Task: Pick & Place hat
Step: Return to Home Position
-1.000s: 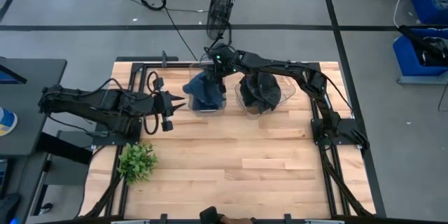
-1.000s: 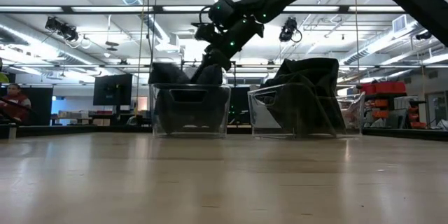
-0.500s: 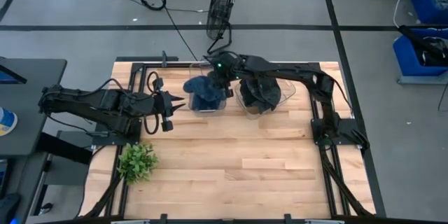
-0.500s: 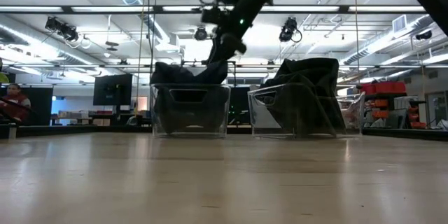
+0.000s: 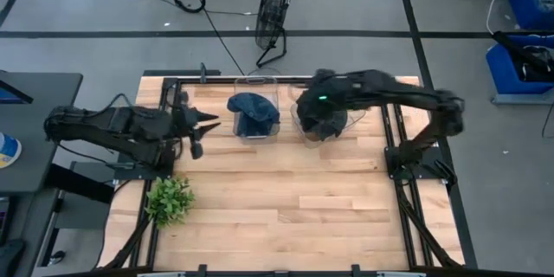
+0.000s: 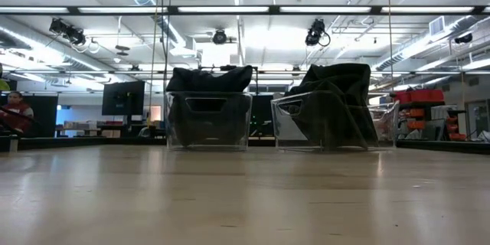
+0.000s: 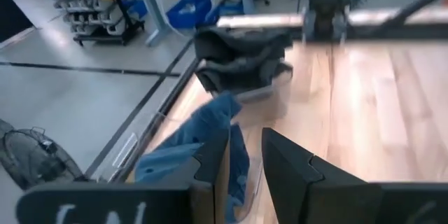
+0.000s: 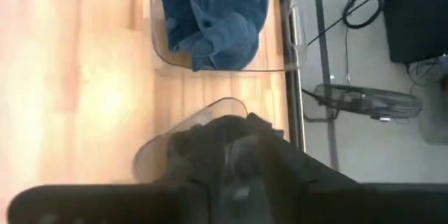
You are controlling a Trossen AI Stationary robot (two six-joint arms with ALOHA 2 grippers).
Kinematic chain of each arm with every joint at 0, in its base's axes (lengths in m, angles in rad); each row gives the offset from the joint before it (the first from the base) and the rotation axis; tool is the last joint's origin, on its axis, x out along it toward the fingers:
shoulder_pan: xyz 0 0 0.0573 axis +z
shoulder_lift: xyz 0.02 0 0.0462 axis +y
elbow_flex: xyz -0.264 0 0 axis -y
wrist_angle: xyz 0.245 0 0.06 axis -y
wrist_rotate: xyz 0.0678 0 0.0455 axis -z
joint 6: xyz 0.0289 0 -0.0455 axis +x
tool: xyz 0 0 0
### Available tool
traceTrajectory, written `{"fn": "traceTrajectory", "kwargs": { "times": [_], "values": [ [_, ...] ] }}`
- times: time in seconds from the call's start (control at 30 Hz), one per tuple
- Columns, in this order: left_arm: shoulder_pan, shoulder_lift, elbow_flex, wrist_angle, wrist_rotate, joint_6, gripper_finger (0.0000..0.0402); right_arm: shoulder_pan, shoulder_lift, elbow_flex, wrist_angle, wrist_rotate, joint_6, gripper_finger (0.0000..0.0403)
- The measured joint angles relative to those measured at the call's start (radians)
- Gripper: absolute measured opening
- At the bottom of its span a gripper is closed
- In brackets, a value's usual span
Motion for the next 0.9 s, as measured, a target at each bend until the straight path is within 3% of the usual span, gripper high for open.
{"fn": "traceTrajectory", "kwargs": {
  "times": [0.13,0.2,0.3,0.4,0.6,0.9],
  "values": [
    [0.000,-0.124,0.000,-0.003,-0.002,-0.002,0.0087,0.024,-0.143,-0.017,-0.029,-0.017,0.069,0.0081],
    [0.000,-0.203,0.000,-0.013,-0.002,-0.002,0.0087,0.025,-0.224,-0.069,-0.016,-0.074,0.095,0.0077],
    [0.000,-0.332,0.000,-0.084,-0.003,-0.006,0.0087,0.025,-0.364,-0.232,0.092,-0.170,0.098,0.0074],
    [0.001,-0.443,-0.015,-0.137,-0.005,-0.057,0.0087,0.025,-0.514,-0.451,0.283,-0.195,0.124,0.0072],
    [0.001,-0.625,-0.191,0.002,-0.004,-0.079,0.0087,0.024,-0.766,-0.841,0.576,-0.184,0.230,0.0070],
    [0.001,-0.731,-0.492,0.220,-0.006,-0.059,0.0087,0.024,-1.014,-1.251,0.898,-0.186,0.247,0.0070]
  ]
}}
